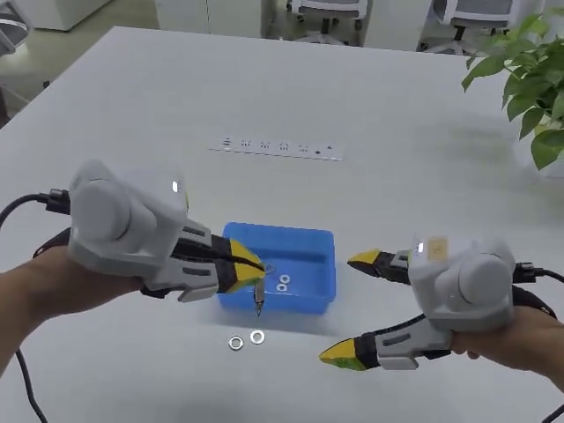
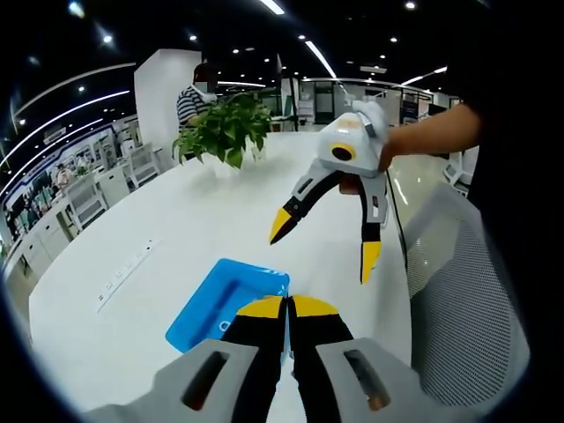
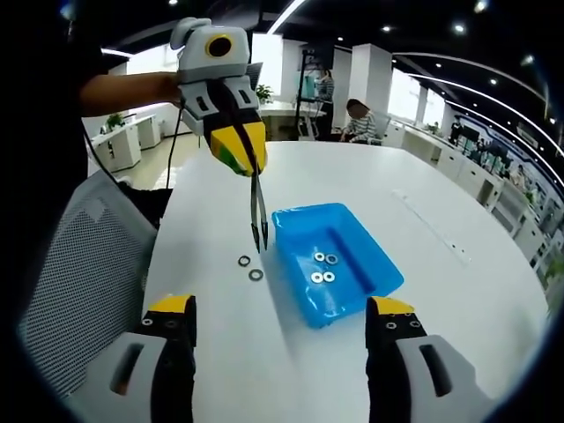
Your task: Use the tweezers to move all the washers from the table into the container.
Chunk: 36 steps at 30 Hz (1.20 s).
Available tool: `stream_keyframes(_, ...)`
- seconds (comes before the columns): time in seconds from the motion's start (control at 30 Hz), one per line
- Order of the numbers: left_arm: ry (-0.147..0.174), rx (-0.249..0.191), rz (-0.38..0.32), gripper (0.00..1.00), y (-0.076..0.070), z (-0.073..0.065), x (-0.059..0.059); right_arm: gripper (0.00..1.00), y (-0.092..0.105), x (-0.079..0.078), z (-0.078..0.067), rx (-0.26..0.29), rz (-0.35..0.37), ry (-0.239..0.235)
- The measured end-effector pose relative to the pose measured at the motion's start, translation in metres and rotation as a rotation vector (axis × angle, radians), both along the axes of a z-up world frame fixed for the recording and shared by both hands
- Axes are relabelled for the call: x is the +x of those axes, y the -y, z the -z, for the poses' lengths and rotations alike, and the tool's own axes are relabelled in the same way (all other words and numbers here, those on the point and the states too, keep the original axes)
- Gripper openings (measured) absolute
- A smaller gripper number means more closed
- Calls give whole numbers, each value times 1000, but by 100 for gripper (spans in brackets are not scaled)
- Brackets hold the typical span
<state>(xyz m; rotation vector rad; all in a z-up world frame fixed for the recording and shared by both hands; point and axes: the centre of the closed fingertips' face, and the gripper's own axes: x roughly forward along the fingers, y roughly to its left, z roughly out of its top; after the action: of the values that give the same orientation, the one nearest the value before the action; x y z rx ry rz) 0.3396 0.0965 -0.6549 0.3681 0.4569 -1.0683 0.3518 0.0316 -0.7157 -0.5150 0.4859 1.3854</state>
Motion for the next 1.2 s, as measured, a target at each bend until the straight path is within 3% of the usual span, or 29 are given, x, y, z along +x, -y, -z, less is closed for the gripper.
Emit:
stream_keyframes(0.53, -10, 3, 20, 5, 0, 19, -4, 81, 2, -10, 7, -1, -4, -17)
stream_keyframes(1.2, -48, 12, 38, 5, 4, 38, -8, 79, 5, -15, 12, -16, -14, -26)
